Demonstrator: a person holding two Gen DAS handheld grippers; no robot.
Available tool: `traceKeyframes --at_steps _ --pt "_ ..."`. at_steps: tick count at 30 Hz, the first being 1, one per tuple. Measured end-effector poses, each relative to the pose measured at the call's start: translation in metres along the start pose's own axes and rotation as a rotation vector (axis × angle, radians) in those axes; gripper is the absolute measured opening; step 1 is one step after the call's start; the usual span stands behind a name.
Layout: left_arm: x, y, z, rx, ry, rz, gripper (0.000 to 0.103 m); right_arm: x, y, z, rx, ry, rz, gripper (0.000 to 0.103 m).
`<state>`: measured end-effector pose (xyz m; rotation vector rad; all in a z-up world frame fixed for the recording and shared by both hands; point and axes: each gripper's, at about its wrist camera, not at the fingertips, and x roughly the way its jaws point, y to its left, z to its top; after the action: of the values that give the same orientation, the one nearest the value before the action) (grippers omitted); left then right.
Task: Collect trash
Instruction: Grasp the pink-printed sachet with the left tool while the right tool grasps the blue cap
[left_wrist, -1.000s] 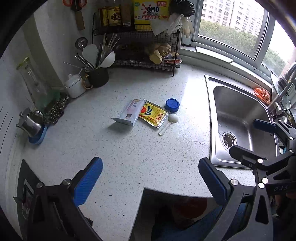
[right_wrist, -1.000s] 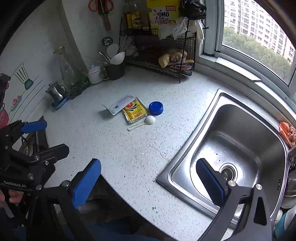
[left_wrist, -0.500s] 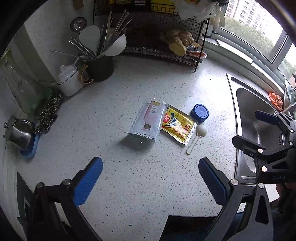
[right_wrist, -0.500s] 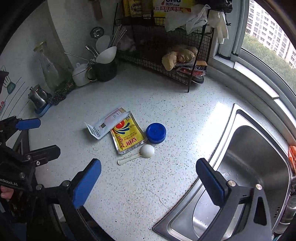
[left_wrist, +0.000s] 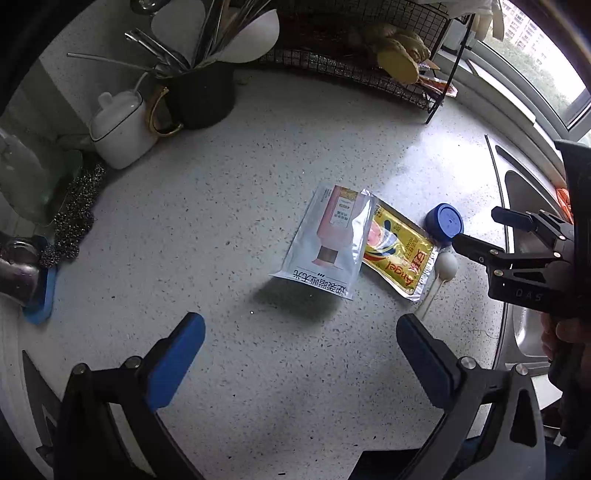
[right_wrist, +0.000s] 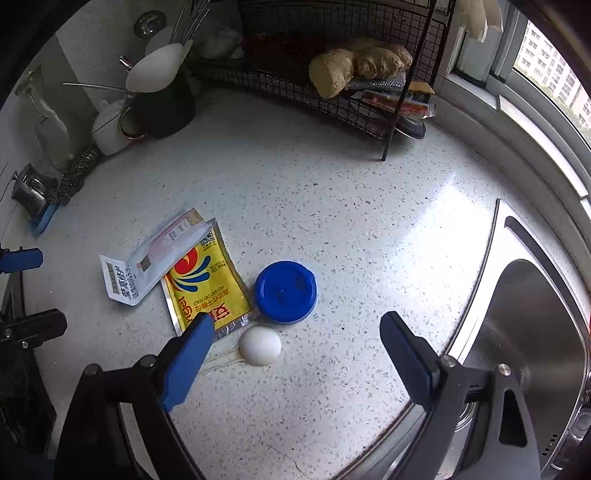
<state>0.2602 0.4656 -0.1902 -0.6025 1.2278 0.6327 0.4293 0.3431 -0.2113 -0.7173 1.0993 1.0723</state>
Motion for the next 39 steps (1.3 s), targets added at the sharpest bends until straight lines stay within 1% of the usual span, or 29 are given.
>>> traceKeyframes --at_steps 1,4,5,6,7,11,13,15,16,18,20,23,25,27,28,29,30,31,32,33,36,37,38,39 --pt "0.001 0.003 0.002 -0.014 0.001 0.001 0.103 0.006 0.0 0.003 -0.001 0.009 -0.005 0.084" --pt "0.004 0.012 0.006 -0.061 0.001 -0.037 0.103 0.019 -0.001 0.01 -0.012 0.024 -0.008 0.084" --pt "0.006 0.015 0.008 -0.073 0.006 -0.039 0.103 0.023 -0.001 0.011 -0.014 0.028 -0.008 0.084" --pt "0.007 0.017 0.009 -0.082 0.012 -0.037 0.103 0.025 -0.001 0.012 -0.019 0.034 -0.01 0.081" --pt "0.009 0.018 0.01 -0.09 0.015 -0.032 0.103 0.028 0.0 0.013 -0.024 0.039 -0.012 0.076" --pt "0.017 0.02 0.013 -0.098 0.037 -0.02 0.103 0.034 0.001 0.013 -0.022 0.052 -0.006 0.071" --pt "0.021 0.021 0.014 -0.097 0.05 -0.024 0.103 0.037 0.002 0.013 -0.015 0.061 0.006 0.066" --pt "0.026 0.021 0.015 -0.104 0.062 -0.03 0.103 0.039 0.001 0.015 -0.012 0.053 0.008 0.064" --pt "0.028 0.02 0.016 -0.11 0.067 -0.036 0.103 0.038 0.001 0.016 -0.012 0.044 0.011 0.056" --pt "0.031 0.021 0.016 -0.128 0.063 -0.061 0.103 0.037 0.005 0.016 -0.013 0.037 0.0 0.044" --pt "0.035 0.023 0.015 -0.159 0.07 -0.057 0.103 0.039 0.005 0.017 -0.015 0.037 0.006 0.044" --pt "0.04 0.03 0.013 -0.22 0.079 -0.043 0.103 0.037 0.004 0.016 -0.016 0.02 -0.007 0.044" --pt "0.045 0.038 0.01 -0.257 0.083 -0.043 0.102 0.031 -0.003 0.012 -0.007 0.013 -0.01 0.044" --pt "0.05 0.042 0.009 -0.277 0.092 -0.036 0.098 0.022 -0.001 0.009 0.001 0.0 -0.01 0.044" --pt "0.052 0.043 0.009 -0.284 0.092 -0.025 0.091 0.018 -0.001 0.007 -0.001 -0.004 -0.012 0.044" --pt "0.054 0.043 0.009 -0.288 0.094 -0.016 0.081 0.016 0.0 0.005 -0.002 -0.004 -0.011 0.044" --pt "0.056 0.044 0.009 -0.294 0.098 -0.009 0.075 0.015 -0.002 0.004 -0.003 -0.003 -0.01 0.044" --pt "0.057 0.044 0.009 -0.307 0.098 -0.008 0.066 0.014 -0.001 0.003 -0.005 -0.001 -0.007 0.044" --pt "0.059 0.044 0.009 -0.316 0.1 -0.012 0.061 0.012 0.0 0.001 -0.006 0.0 -0.004 0.044" --pt "0.06 0.043 0.009 -0.314 0.107 -0.02 0.059 0.01 0.001 0.0 -0.008 0.002 -0.001 0.044" --pt "0.065 0.038 0.009 -0.289 0.119 -0.022 0.047 0.006 0.005 -0.002 -0.001 0.002 0.011 0.044" --pt "0.067 0.037 0.009 -0.286 0.122 -0.024 0.037 0.005 0.006 -0.002 0.002 0.0 0.015 0.044" --pt "0.067 0.034 0.009 -0.276 0.112 -0.011 0.028 0.003 0.008 -0.003 0.003 -0.003 0.02 0.044" --pt "0.068 0.033 0.01 -0.269 0.111 -0.011 0.022 0.001 0.012 -0.004 0.0 -0.006 0.025 0.044"
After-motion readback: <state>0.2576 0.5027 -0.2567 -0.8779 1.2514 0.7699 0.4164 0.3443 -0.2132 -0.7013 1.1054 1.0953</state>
